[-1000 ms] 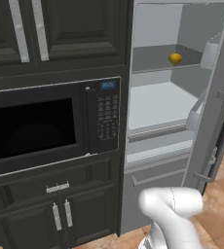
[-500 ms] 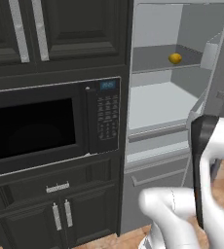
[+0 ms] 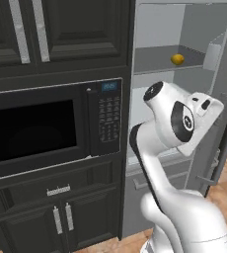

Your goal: Retrieve a lemon from the fridge and place it on the cutting board with the fish.

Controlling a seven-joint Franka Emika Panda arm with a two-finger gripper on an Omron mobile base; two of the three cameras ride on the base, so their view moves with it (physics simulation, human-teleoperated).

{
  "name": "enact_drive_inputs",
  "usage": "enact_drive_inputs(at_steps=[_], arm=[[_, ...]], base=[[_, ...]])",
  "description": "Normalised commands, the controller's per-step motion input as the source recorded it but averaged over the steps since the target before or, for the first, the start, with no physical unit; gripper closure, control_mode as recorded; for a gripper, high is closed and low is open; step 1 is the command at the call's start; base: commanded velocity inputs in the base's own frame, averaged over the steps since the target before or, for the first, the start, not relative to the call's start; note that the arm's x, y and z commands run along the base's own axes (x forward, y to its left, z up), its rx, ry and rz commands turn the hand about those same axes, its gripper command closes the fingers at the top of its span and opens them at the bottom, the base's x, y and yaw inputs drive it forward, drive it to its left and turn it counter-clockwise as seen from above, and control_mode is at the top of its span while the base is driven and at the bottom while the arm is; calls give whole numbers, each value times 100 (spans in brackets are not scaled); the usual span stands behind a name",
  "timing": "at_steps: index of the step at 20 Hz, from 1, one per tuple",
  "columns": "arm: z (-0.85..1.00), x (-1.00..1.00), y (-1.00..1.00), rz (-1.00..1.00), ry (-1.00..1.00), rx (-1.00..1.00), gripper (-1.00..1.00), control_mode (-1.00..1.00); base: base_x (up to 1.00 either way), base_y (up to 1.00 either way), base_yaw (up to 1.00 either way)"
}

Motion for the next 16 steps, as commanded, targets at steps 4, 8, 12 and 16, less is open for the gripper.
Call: enact_drive_inputs(at_steps=[4, 8, 12, 16], arm=[[-22, 75, 4, 0, 39, -21, -100, -100], [-2, 74, 0, 0, 18, -9, -100, -100], [0, 16, -3, 0, 3, 0, -100, -100], [0, 23, -5, 0, 4, 0, -100, -100]], base=[[0, 0, 0], [0, 0, 0], [0, 0, 0], [0, 0, 0]])
